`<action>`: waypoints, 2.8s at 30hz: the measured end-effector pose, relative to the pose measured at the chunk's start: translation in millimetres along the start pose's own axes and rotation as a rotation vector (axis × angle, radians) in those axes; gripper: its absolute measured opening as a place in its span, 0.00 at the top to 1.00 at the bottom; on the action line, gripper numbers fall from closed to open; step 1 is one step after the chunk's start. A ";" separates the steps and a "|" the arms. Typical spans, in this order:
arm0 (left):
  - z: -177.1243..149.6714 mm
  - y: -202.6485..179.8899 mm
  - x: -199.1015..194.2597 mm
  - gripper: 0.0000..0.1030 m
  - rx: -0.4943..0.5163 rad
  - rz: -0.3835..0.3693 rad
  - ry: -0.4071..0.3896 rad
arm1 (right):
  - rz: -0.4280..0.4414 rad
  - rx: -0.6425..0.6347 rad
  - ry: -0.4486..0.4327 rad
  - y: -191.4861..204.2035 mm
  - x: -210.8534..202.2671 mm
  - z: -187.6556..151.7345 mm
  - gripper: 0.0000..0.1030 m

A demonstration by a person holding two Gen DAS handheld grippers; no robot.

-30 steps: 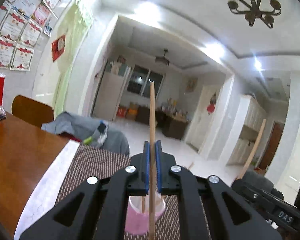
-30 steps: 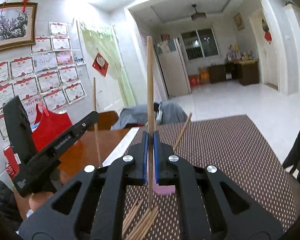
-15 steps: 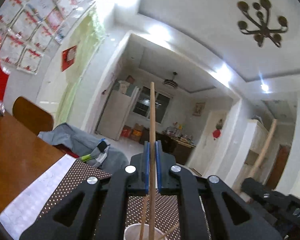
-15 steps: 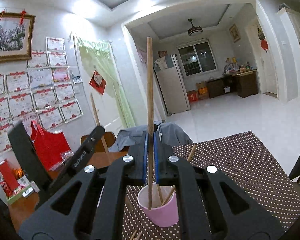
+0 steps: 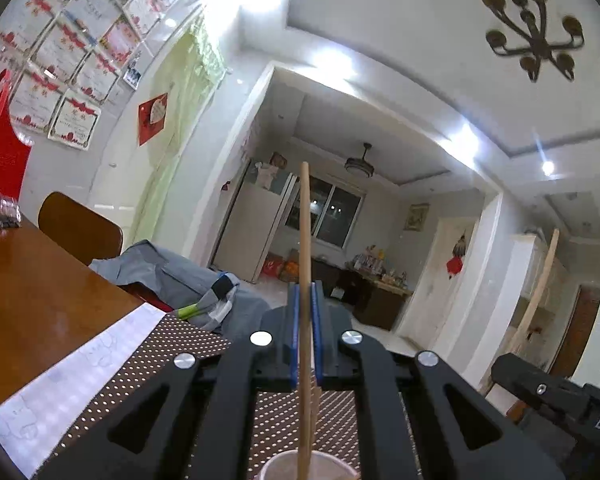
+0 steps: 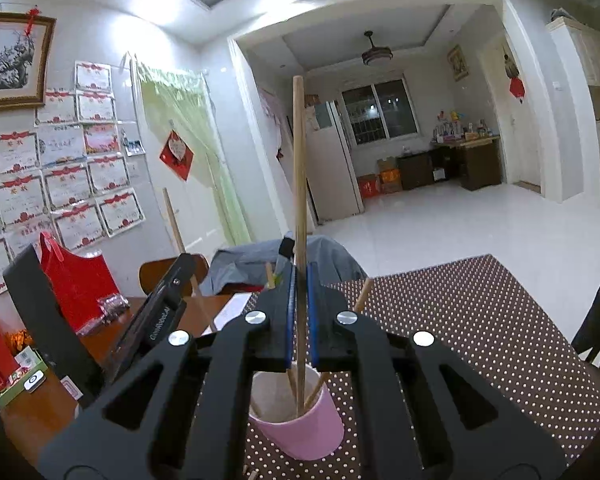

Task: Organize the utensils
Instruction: 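Raise both held sticks upright and insert them into the pink cup, then open the left tool while the right tool opens, dropping sticks into the cup, then move both open tools back down to the stick pile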

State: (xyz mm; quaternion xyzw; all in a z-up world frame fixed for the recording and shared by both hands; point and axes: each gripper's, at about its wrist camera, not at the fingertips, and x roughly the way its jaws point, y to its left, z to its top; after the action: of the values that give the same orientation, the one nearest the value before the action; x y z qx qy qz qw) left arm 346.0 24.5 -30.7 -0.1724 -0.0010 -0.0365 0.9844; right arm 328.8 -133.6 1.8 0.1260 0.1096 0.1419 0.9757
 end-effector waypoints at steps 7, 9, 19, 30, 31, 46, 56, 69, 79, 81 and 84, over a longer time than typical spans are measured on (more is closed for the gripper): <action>-6.2 -4.0 7.1 0.94 0.040 0.008 0.088 | 0.002 -0.009 0.041 2.0 7.5 -5.2 0.94; -5.4 -6.8 7.8 0.94 0.061 0.013 0.107 | 0.004 -0.005 0.049 2.2 8.7 -5.9 0.94; -5.2 -12.3 9.7 0.74 0.094 0.031 0.159 | -0.004 -0.014 0.081 5.1 13.9 -11.5 0.94; 0.0 -24.6 2.9 0.67 0.168 0.072 0.144 | -0.008 -0.012 0.095 4.4 15.7 -12.9 0.94; 0.5 -24.9 2.4 0.67 0.169 0.072 0.144 | -0.007 -0.011 0.095 4.2 15.9 -12.6 0.94; 5.7 -30.9 -4.3 0.66 0.193 0.106 0.133 | -0.017 0.011 0.089 -2.6 13.1 -11.6 0.75; 7.4 -34.4 -6.5 0.66 0.189 0.099 0.138 | -0.017 0.028 0.073 -7.2 6.1 -5.7 0.72; 34.9 -29.2 -60.6 0.59 0.238 0.123 0.143 | -0.012 0.058 0.084 -1.2 -30.5 -11.2 0.69; 40.2 -25.2 -118.0 0.50 0.266 0.114 0.195 | -0.029 0.054 0.143 11.7 -73.3 -32.3 0.60; 37.9 -21.1 -126.1 0.50 0.266 0.098 0.229 | -0.028 0.052 0.159 13.9 -79.9 -37.6 0.59; 34.5 -10.5 -136.7 0.50 0.243 0.068 0.284 | -0.032 0.048 0.188 16.5 -87.5 -45.7 0.59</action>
State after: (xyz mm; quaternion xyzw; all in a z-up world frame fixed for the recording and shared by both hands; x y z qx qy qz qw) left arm 209.2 36.2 3.3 -0.0454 0.1394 -0.0267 0.9888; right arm 231.4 -135.1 -21.2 0.1339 0.2060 0.1348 0.9599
